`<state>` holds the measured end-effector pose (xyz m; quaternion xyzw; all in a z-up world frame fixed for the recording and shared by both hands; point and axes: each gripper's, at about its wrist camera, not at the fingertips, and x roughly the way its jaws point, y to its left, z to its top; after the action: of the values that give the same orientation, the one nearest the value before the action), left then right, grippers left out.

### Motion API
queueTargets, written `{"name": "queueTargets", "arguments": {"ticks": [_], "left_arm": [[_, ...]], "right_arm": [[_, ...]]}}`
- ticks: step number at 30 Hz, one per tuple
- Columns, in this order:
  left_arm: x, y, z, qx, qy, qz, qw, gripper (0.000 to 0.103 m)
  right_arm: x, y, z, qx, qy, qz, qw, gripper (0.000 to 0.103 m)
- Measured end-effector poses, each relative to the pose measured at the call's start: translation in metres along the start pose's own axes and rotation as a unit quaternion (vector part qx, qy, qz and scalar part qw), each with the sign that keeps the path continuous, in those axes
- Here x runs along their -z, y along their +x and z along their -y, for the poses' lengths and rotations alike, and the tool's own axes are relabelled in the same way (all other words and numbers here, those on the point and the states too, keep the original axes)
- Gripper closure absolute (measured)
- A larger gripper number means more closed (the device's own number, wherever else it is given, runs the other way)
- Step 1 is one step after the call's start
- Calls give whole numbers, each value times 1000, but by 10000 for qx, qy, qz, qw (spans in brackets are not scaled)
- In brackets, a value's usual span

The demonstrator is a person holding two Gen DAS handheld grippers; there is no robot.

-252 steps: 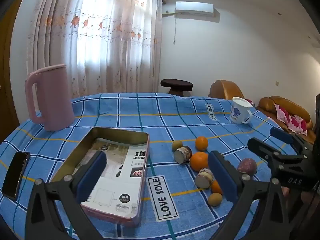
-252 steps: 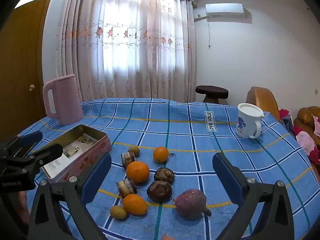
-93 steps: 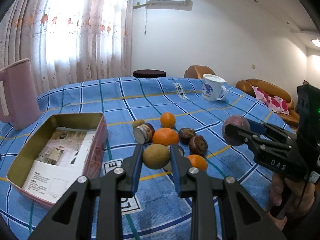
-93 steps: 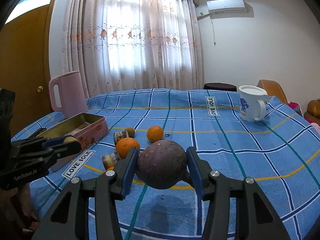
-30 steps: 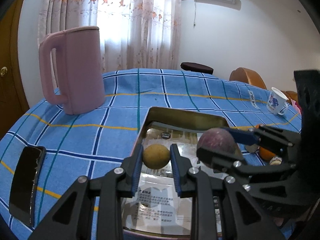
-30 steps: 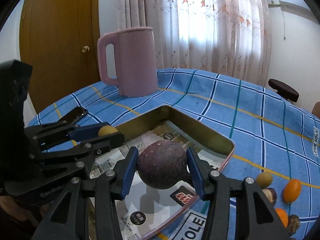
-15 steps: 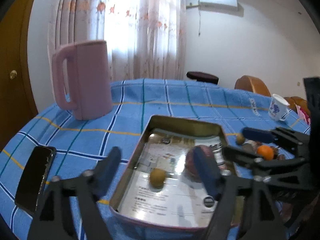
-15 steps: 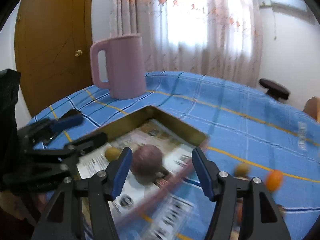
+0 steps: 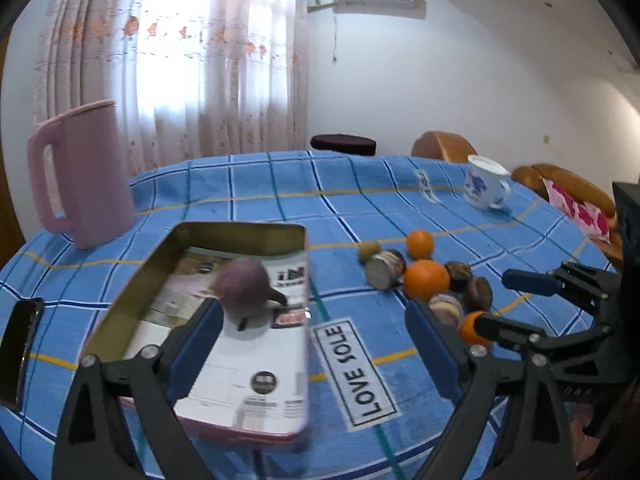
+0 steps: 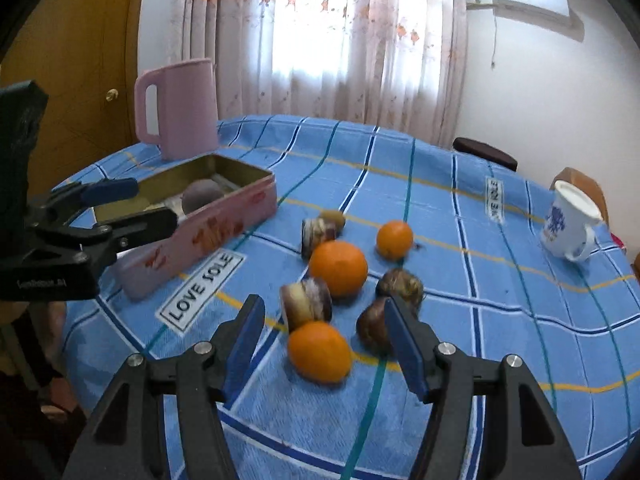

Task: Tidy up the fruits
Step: 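Open both tools to drop the kiwi and purple fruit into the tin, then grasp the striped small can with the left tool while the right tool grasps an orange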

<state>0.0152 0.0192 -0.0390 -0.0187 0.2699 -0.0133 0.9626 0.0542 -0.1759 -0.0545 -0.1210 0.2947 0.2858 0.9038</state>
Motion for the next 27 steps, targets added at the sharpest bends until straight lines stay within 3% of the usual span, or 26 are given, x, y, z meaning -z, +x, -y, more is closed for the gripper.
{"name": "queueTargets", "arguments": {"ticks": [5,14,20,27], "left_arm": [[2,6,8,7,54,-116,9999,8],[2,15,23,143,163,-221,9995,8],[0,24,34,359,137,-331,9987,10],[-5,36,61,695,346,-471,9959,16]], "right_arm": [[8,12,-2,-221,38,-207,9995,54],[13,33,2,-374,162,-685,9968,63],[17,6,15,-169,567,7,9982,64],[21,-11,43,640,1180,350,9903,64]]}}
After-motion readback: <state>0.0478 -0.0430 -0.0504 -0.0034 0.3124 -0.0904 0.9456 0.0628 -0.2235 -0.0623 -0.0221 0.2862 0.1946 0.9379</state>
